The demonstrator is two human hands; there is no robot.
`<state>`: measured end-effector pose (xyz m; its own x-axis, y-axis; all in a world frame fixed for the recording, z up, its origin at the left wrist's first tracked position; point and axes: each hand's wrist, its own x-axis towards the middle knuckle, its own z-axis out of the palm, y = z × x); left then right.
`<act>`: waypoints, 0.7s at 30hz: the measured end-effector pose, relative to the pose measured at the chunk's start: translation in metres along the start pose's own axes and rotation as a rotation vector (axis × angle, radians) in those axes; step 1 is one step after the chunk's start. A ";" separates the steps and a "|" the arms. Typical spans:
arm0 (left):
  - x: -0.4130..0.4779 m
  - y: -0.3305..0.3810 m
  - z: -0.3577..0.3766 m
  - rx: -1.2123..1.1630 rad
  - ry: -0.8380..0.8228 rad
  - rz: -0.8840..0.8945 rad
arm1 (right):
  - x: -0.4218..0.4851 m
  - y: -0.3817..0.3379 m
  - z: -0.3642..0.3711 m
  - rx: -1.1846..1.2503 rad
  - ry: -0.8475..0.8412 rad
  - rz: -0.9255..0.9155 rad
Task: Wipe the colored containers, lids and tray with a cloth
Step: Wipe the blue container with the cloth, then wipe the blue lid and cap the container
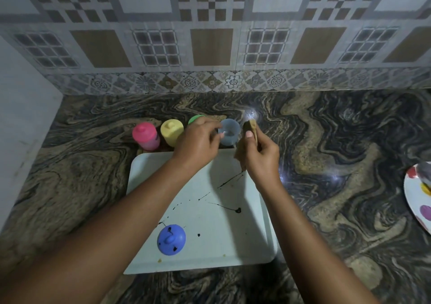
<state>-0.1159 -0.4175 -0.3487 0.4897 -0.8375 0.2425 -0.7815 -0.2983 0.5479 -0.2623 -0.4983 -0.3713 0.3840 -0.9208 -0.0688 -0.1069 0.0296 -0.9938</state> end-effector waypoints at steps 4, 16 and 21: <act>-0.044 -0.007 -0.047 -0.072 0.026 -0.083 | -0.034 -0.005 -0.002 0.064 -0.116 0.019; -0.205 -0.030 -0.057 -0.002 -0.298 -0.316 | -0.159 0.000 0.003 0.048 -0.373 0.153; -0.237 -0.039 -0.045 0.081 -0.328 -0.283 | -0.185 0.012 0.006 -0.012 -0.414 0.121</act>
<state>-0.1842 -0.1870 -0.3918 0.5502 -0.8149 -0.1823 -0.6684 -0.5607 0.4888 -0.3289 -0.3252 -0.3709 0.7031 -0.6774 -0.2163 -0.1832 0.1213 -0.9756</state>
